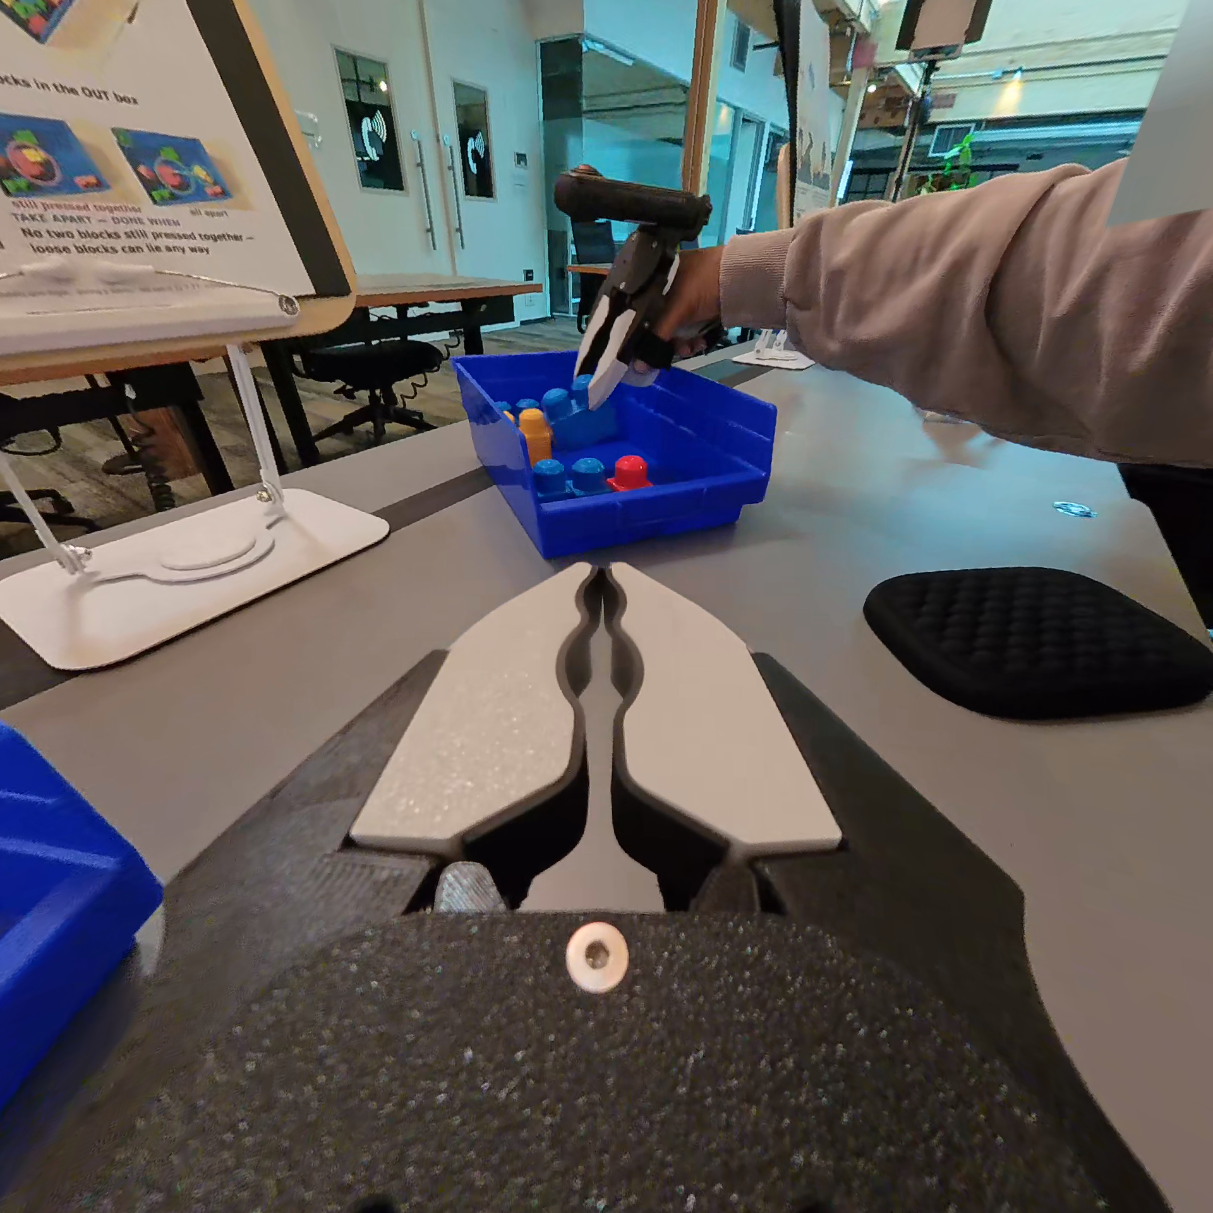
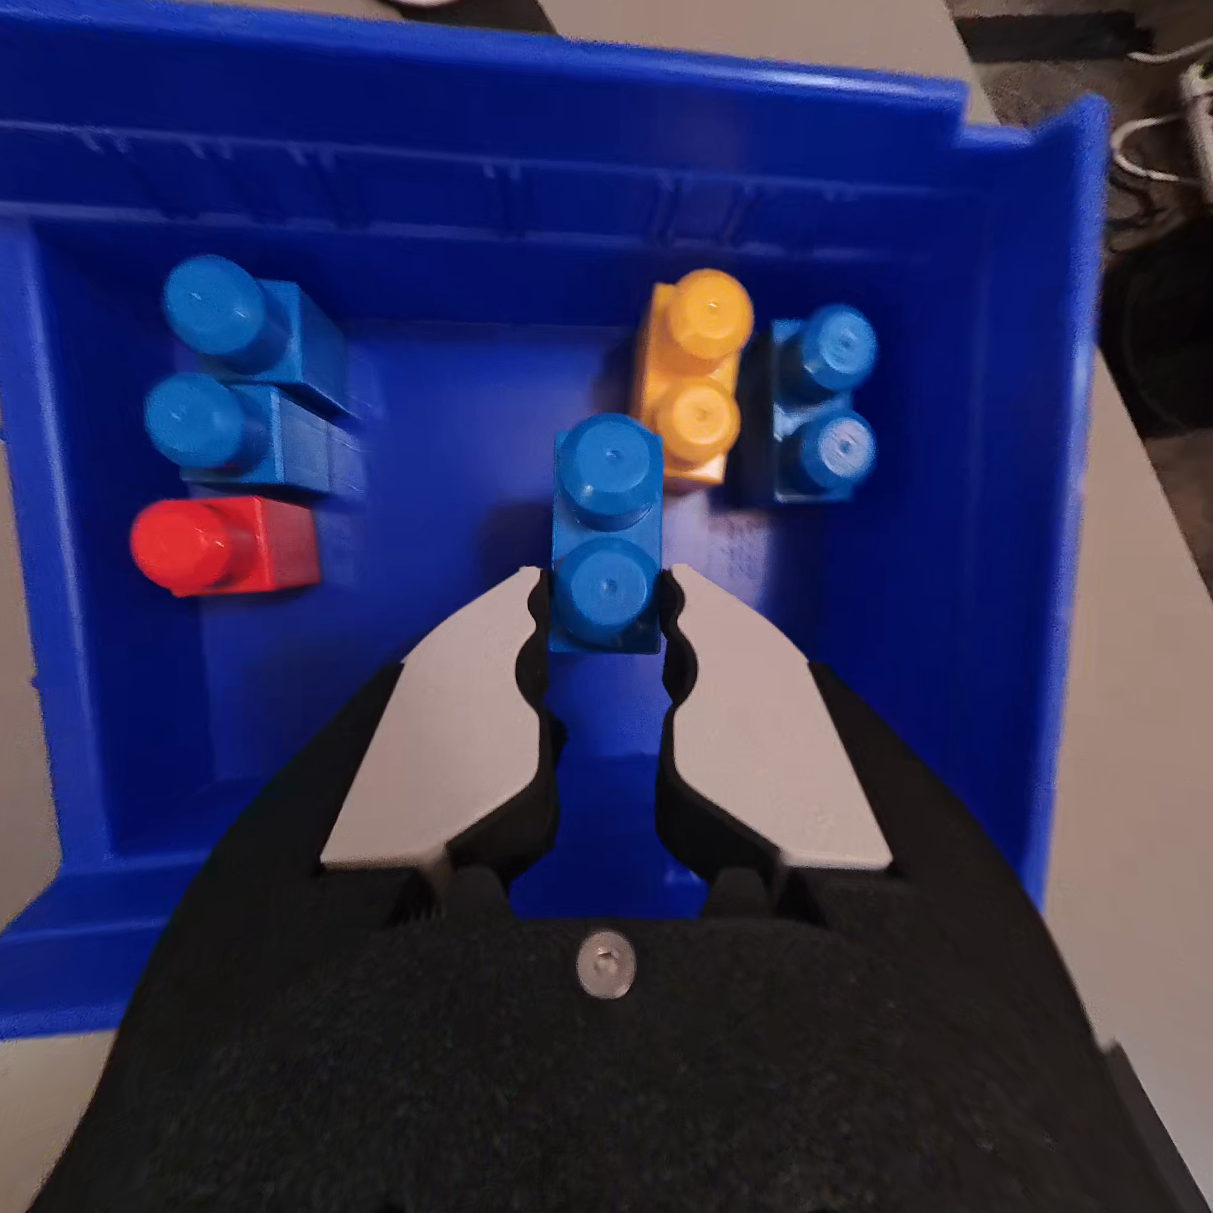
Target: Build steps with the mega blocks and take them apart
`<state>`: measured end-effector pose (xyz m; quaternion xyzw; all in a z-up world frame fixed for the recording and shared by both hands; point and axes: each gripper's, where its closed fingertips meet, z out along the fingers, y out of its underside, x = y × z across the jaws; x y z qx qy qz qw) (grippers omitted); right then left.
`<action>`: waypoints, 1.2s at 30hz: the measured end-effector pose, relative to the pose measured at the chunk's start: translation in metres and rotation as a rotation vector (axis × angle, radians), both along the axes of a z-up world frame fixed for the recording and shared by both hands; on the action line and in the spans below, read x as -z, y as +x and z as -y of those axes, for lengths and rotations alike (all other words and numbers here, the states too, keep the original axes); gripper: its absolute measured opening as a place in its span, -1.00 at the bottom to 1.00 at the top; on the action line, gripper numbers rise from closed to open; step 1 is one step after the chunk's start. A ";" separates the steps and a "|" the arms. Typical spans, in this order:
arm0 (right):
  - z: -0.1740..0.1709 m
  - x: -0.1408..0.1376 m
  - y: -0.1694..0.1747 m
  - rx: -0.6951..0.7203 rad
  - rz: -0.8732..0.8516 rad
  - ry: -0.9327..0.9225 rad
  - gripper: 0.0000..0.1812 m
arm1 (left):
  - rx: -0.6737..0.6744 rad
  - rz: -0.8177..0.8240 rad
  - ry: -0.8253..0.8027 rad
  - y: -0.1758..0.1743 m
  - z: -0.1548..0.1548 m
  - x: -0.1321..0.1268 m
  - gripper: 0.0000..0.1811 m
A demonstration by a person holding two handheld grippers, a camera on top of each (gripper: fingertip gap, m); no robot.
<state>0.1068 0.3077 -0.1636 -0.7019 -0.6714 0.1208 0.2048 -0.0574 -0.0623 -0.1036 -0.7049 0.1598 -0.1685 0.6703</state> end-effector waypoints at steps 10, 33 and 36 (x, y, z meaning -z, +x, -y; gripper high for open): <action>0.004 0.034 -0.051 0.012 0.002 -0.003 -0.66 | 0.012 0.026 -0.020 0.000 -0.002 0.006 -1.00; 0.239 -0.108 -0.057 0.039 -0.967 -0.105 -1.00 | -0.636 -0.083 -0.034 -0.154 0.001 -0.022 -0.88; 0.259 -0.089 -0.048 0.074 -1.017 -0.110 -1.00 | -0.800 -0.125 -0.080 -0.214 0.014 -0.035 -0.76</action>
